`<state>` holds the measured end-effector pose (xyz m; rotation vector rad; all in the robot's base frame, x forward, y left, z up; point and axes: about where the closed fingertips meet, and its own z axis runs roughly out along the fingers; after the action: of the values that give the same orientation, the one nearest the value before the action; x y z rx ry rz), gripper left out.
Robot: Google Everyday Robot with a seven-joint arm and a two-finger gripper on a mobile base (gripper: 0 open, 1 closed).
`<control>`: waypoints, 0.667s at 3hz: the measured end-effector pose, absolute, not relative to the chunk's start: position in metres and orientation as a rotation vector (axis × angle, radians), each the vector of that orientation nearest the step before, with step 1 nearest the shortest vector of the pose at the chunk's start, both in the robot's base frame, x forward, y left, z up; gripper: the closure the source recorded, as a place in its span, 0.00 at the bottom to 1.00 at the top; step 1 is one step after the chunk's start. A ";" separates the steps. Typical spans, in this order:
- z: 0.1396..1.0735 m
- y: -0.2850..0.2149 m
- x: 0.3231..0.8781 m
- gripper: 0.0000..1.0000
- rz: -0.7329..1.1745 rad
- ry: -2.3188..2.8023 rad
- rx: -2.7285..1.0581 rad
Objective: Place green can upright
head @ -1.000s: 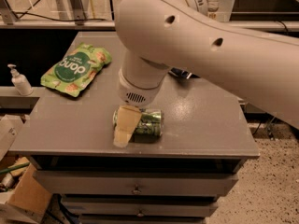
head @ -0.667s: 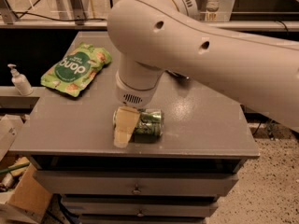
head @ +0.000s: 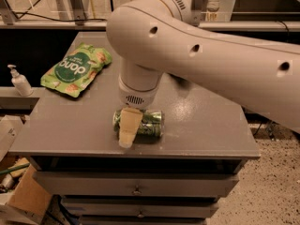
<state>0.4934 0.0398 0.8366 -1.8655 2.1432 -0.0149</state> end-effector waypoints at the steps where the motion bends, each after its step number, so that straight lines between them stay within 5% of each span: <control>1: 0.834 0.039 0.495 0.18 -0.022 2.146 -1.871; 2: 0.835 0.039 0.495 0.40 -0.016 2.140 -1.868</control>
Offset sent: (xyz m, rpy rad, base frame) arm 0.0042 -0.0003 -0.0053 0.0093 0.0043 0.0037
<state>0.4954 0.0387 0.8348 -1.8676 2.1402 -0.0164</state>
